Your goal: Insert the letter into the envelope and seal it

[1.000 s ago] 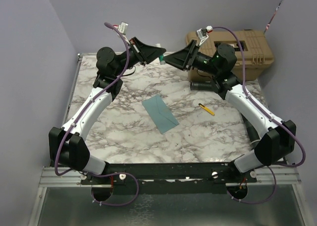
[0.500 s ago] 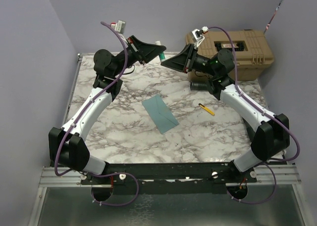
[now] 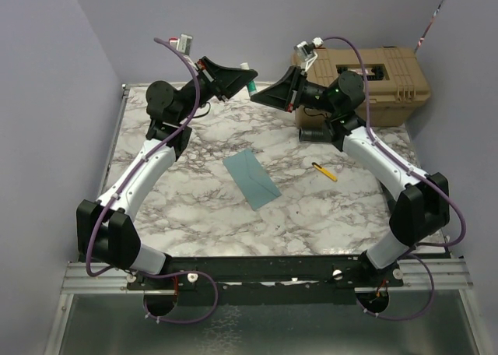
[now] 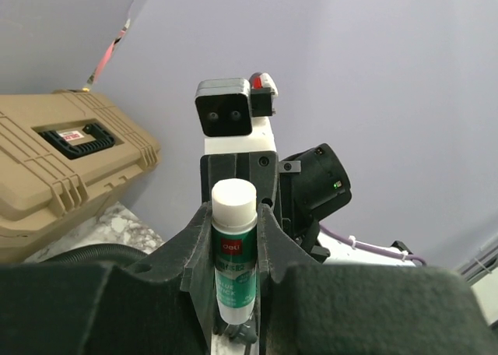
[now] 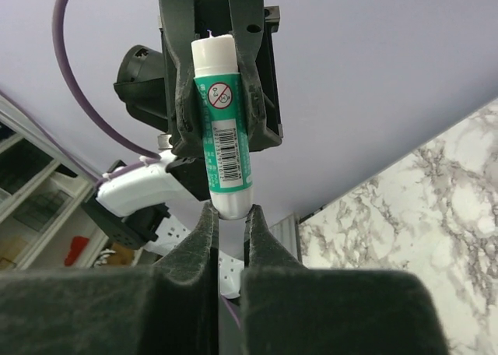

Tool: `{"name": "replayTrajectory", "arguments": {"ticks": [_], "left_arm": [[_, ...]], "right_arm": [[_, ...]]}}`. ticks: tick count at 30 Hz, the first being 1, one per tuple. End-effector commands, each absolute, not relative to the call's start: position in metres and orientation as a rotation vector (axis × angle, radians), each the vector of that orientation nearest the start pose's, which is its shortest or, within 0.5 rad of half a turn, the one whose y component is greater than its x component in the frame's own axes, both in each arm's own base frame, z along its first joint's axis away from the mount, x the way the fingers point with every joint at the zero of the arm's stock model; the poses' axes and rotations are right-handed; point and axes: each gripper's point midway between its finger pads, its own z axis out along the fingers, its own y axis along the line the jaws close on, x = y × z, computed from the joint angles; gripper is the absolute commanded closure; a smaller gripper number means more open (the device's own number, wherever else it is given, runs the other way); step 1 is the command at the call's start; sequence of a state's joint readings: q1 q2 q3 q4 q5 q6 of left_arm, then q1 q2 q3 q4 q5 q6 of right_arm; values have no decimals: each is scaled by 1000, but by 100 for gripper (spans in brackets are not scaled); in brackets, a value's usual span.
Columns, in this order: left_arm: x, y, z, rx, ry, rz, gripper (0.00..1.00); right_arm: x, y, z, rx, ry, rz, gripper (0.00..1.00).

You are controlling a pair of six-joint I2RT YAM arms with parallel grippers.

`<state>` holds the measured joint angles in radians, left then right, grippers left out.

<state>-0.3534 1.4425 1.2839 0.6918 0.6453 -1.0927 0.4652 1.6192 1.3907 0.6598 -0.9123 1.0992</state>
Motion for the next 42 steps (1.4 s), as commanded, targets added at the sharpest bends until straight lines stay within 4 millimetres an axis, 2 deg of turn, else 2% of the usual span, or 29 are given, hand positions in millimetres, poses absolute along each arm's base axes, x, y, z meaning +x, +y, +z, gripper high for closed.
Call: {"name": "replayTrajectory", "arguments": {"ticks": [1, 3, 5, 8, 11, 13, 15, 18, 22, 27, 30, 33, 36, 38, 42], "left_arm": [[319, -271, 488, 286, 1231, -1580, 100], [319, -273, 486, 295, 1224, -1559, 100], [320, -277, 482, 292, 1224, -1545, 100], [325, -281, 473, 262, 1233, -1524, 100], [328, -286, 468, 230, 1238, -1512, 100], [329, -289, 467, 205, 1239, -1514, 100], [332, -290, 465, 181, 1240, -1509, 100], [336, -287, 464, 171, 1235, -1471, 100], [334, -285, 466, 268, 1203, -1371, 100], [318, -284, 464, 421, 1152, -1291, 100], [309, -284, 466, 483, 1123, -1277, 100], [299, -286, 470, 526, 1099, -1299, 100], [292, -288, 472, 541, 1088, -1350, 100], [287, -289, 474, 548, 1083, -1384, 100], [280, -289, 479, 554, 1067, -1433, 100]], "right_arm": [[324, 343, 420, -539, 1485, 1748, 99], [333, 344, 415, -533, 1508, 1657, 99], [348, 345, 402, -535, 1553, 1470, 100], [378, 343, 382, -546, 1589, 1049, 100], [408, 330, 359, -530, 1616, 654, 99], [422, 319, 352, -475, 1636, 533, 99], [428, 310, 351, -427, 1648, 487, 99], [415, 310, 356, -421, 1644, 550, 97], [390, 307, 361, -412, 1623, 710, 78], [371, 299, 351, -374, 1679, 952, 69], [348, 302, 353, -483, 1616, 1103, 56], [312, 309, 355, -698, 1508, 1199, 45], [289, 309, 368, -762, 1412, 1271, 39], [278, 310, 386, -775, 1348, 1329, 35], [275, 312, 408, -730, 1283, 1404, 32]]}}
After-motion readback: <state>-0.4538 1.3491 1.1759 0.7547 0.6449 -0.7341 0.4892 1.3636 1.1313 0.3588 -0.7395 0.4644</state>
